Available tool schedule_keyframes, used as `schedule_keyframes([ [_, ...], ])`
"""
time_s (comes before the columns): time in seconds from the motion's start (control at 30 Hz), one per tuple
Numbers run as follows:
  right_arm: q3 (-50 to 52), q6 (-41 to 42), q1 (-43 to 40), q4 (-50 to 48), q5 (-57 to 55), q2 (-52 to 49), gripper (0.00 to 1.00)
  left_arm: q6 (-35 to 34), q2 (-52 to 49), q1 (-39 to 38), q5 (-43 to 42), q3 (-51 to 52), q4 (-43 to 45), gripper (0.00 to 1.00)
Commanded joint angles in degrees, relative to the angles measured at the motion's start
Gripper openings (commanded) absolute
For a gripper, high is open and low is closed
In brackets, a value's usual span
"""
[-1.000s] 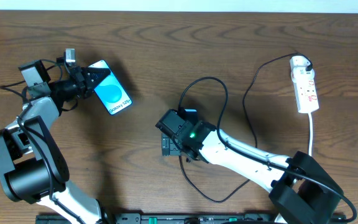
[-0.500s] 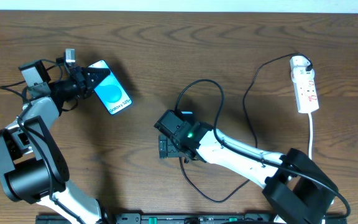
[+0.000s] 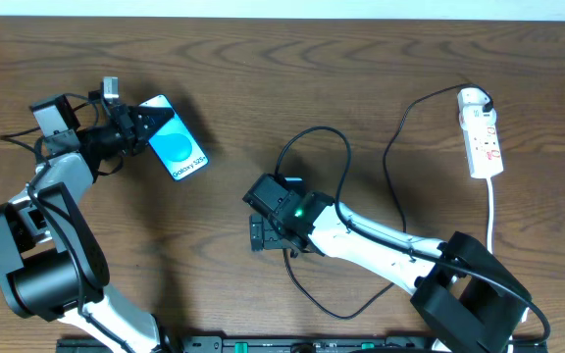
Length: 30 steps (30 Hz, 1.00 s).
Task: Plug charger to phone and switch on socket
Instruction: 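Close the right gripper on the cable's USB-C connector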
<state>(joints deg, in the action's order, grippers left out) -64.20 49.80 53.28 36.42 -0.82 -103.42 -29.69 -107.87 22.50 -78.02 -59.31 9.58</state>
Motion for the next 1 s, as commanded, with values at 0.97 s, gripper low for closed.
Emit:
schedule_keyframes([
  [0.97,-6.3,4.2,0.2,5.9,-3.6,-4.1,0.99,0.8,1.4,0.3,-1.1,0.4,0.2,0.07],
])
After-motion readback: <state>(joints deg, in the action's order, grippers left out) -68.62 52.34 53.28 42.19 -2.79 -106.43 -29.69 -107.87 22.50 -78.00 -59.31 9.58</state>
